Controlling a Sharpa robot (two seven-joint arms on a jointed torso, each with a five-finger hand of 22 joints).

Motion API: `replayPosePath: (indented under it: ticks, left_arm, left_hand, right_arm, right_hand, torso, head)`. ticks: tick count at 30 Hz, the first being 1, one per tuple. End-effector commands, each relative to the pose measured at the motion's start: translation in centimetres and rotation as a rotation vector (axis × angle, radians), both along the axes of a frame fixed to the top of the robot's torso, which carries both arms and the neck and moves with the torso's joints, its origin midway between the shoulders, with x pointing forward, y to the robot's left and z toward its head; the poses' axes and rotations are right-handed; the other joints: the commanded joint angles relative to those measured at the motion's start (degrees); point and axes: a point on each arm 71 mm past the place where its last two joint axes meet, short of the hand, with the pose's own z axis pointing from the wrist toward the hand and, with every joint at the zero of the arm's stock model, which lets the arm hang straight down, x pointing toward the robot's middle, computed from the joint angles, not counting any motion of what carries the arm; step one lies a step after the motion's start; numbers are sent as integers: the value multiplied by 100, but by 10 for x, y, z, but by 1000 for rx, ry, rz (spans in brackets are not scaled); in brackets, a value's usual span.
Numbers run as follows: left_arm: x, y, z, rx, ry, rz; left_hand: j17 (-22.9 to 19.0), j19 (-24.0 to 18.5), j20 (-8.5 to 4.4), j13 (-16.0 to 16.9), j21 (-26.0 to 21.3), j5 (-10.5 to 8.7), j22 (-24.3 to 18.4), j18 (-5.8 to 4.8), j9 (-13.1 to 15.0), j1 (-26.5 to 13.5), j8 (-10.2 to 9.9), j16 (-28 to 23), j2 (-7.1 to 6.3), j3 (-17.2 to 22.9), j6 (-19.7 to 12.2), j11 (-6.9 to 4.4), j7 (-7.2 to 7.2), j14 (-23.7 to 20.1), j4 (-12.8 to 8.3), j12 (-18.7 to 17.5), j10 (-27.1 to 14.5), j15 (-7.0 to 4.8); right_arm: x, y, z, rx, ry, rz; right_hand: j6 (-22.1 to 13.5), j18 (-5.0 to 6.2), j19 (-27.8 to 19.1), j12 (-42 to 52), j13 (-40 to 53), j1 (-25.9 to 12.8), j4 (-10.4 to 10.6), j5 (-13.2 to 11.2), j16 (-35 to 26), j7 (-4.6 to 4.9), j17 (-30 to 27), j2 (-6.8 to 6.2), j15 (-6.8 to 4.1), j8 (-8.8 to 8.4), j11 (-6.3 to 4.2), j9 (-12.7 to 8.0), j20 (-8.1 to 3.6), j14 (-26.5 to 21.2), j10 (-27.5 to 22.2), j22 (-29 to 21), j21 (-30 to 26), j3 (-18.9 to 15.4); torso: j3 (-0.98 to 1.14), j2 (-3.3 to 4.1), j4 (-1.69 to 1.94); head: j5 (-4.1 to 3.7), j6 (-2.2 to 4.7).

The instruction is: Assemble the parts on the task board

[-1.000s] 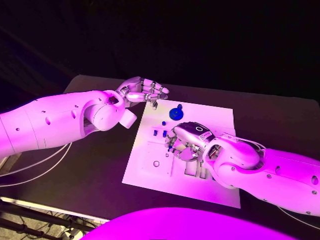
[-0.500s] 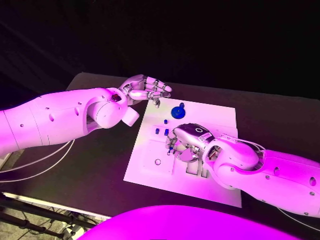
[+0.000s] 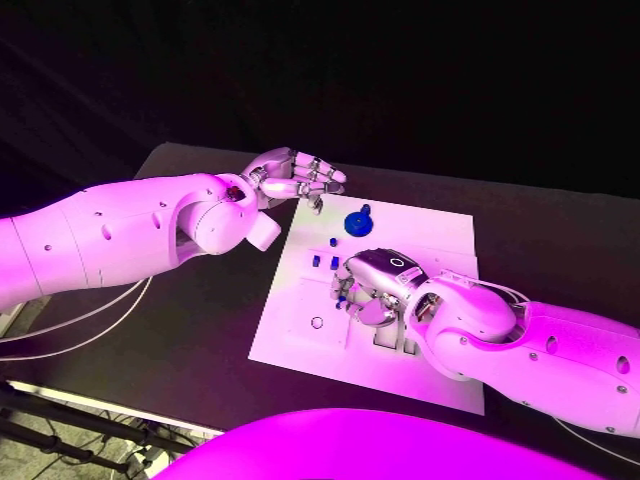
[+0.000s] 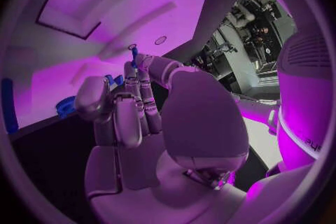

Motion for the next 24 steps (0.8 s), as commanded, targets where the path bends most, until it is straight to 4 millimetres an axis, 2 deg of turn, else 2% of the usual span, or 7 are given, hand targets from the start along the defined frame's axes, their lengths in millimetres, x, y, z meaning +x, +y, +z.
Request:
replayPosePath:
  ticks: [1,24]
  left_arm:
    - [-1,-3,1,-14,3,-19]
    - [-1,-3,0,-12,9,-25]
  left_hand:
    - [-10,44,15,7,33,7,3,41,9,-43,16,-22,26,-30,-45,-2,-14,-13,9,38,-26,22]
    - [-10,44,15,7,33,7,3,41,9,-43,16,-22,26,-30,-45,-2,-14,-13,9,38,-26,22]
  right_arm:
    - [-2,2,-2,-15,3,21]
    - [0,4,-10,-51,0,19]
  right_hand:
    - [25,-90,-12,34,119,86,8,25,19,-1,-7,71,-41,27,-229,5,-13,239,283,-9,-20,34]
    - [17,-90,-18,23,123,73,-1,22,25,4,-3,74,-38,26,-224,15,-11,239,287,-1,-17,46]
  torso:
    - [0,-1,-1]
    - [2,0,-2]
  head:
    - [7,-3]
    - [20,-19]
